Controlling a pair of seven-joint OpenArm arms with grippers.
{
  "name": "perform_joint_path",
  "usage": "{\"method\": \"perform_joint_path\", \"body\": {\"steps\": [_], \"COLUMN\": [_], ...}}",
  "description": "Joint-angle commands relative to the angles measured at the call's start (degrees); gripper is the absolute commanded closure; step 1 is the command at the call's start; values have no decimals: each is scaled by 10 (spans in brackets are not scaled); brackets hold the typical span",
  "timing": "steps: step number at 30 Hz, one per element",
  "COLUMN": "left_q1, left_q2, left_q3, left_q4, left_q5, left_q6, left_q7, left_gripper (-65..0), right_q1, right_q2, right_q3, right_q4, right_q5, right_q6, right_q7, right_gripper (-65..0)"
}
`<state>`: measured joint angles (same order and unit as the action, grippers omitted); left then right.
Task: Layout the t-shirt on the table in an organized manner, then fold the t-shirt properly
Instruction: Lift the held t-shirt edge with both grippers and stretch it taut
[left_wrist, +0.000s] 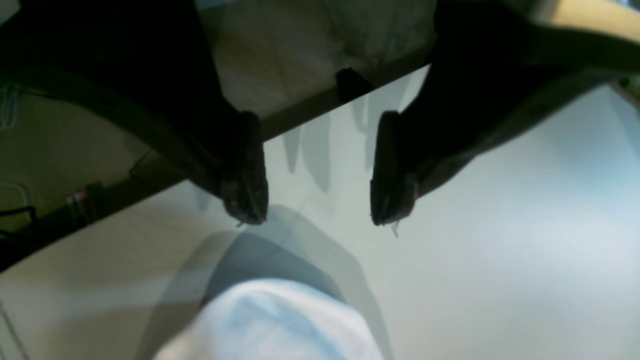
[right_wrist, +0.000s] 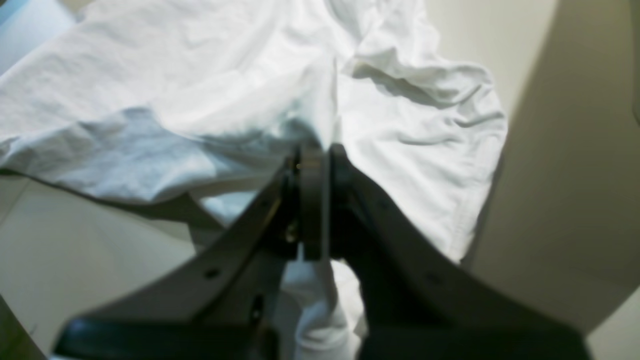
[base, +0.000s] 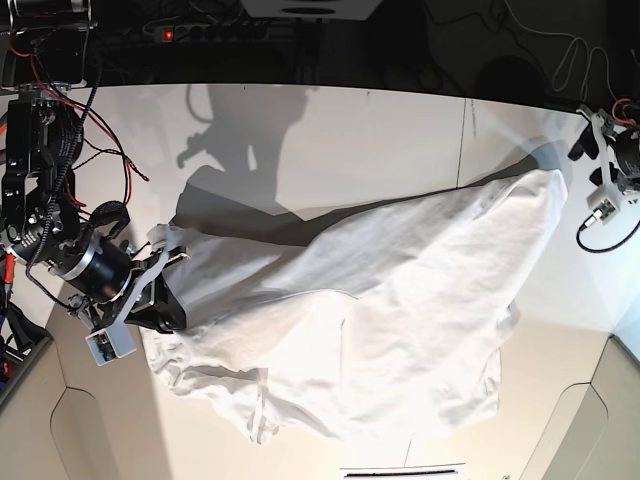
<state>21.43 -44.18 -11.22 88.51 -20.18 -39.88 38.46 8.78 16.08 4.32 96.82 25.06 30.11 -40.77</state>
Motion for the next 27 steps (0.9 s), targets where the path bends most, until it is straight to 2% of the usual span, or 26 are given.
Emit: {"method": "perform_joint_path", "body": {"steps": [1,7,11,16,17,18,20,21,24,27], "left_q1": [-3,-5,-10,-46,-55,-62,-73,-78,-97,-124], "left_q2": [-2,59,83,114,120,123,127,126,118,86], "left_q3": [-5,-5,-5,-5,-5,-5,-5,-5,-5,-5], "left_q4": [8,7,7,7,7,7,7,7,7,13], "left_q5": [8,80,89,112,112,113,113,113,140,150], "left_q6": [-1,5,63,108,112,112,111,111,111,111], "left_q7": [-22,-100,-146,-148,-147,-147,-147,-146,-133,-115], "left_gripper": [-365,-365,-365,-352,-314,-248,-57,0,0,0], "right_q1": [12,12,12,12,12,12,12,12,12,14], "right_q2": [4,4,4,3,3,2,3,3,3,3], "right_q3": [2,2,2,2,2,2,2,2,2,2], "right_q4": [11,11,11,11,11,11,11,11,11,11], "right_q5": [9,9,9,9,9,9,9,9,8,-7], "right_q6": [1,1,1,1,1,1,1,0,-13,-46], "right_q7": [15,16,17,17,17,17,17,17,17,26], "right_gripper": [0,0,0,0,0,0,0,0,0,0]}}
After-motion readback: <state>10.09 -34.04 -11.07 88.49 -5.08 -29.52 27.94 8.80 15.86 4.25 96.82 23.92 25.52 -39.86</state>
